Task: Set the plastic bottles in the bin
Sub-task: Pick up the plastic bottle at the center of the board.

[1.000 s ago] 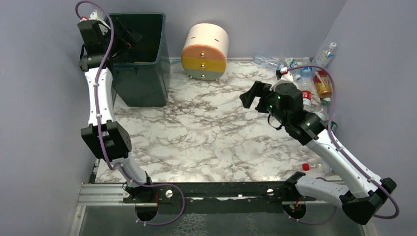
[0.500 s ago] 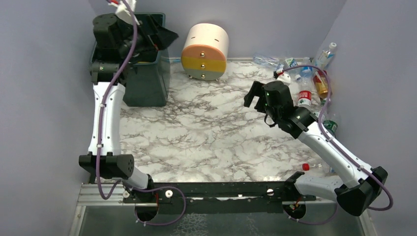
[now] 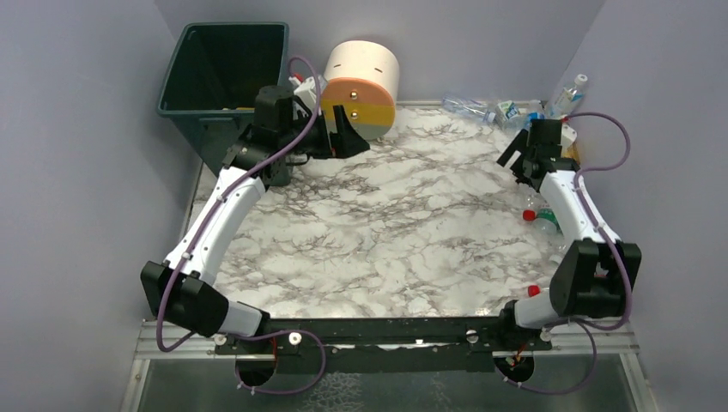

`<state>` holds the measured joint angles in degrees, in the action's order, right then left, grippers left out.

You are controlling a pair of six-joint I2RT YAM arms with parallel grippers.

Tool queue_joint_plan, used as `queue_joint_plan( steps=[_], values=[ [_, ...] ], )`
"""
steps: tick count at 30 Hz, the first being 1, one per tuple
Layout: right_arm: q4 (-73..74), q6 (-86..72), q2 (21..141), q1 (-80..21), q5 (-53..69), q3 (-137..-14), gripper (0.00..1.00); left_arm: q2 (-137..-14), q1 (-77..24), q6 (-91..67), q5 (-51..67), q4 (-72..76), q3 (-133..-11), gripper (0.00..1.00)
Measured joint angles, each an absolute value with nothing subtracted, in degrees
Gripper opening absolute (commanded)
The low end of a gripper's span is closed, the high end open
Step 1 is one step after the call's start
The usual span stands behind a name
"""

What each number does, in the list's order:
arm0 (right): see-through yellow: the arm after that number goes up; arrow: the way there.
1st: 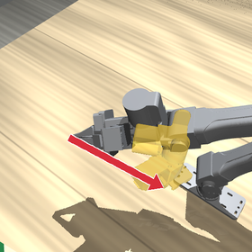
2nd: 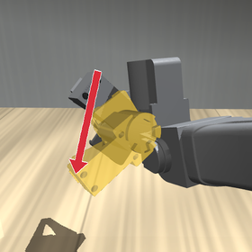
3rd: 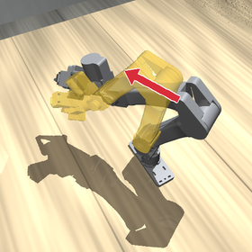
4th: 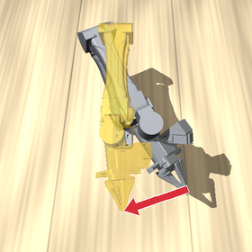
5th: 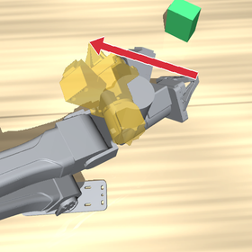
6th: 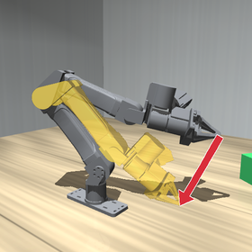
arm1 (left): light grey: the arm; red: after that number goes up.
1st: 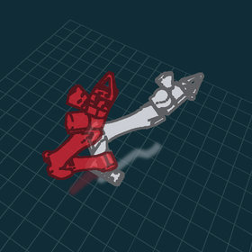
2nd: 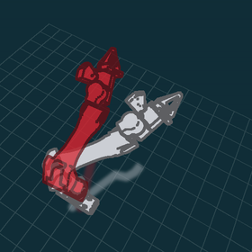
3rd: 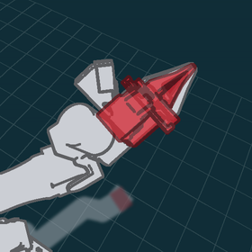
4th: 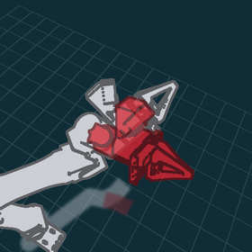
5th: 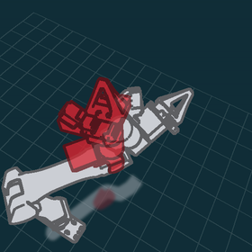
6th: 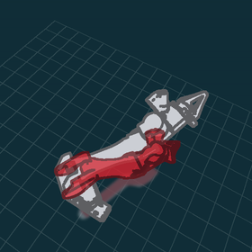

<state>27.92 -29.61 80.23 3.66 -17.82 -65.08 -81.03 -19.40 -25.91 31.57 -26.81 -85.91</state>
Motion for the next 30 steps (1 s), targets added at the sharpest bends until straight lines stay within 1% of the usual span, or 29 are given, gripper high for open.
queue_joint_plan(
  steps=[3,7,9,15,23,30],
  values=[
    [27.8,-28.6,87.3,5.1,-17.0,-67.8,0.99,-78.8,-21.0,-26.3,31.4,-25.5,-80.6,0.99],
    [27.7,-26.7,96.4,6.9,-17.0,-74.3,1.0,-75.4,-22.6,-27.1,31.5,-22.7,-75.1,0.99],
    [27.5,-25.4,98.9,8.1,-17.3,-76.8,1.0,-73.8,-23.0,-27.4,31.6,-21.1,-72.8,0.99],
    [26.5,-21.3,102.2,10.7,-20.0,-81.0,0.99,-72.2,-23.0,-27.8,32.0,-18.8,-70.2,0.99],
    [25.1,-19.9,102.8,11.9,-20.1,-78.8,0.97,-72.1,-23.1,-27.8,32.6,-18.0,-68.7,0.99],
    [24.5,-19.8,107.7,12.0,-18.7,-78.7,0.93,-72.1,-23.1,-27.8,33.1,-17.6,-68.0,0.99]
  ],
)
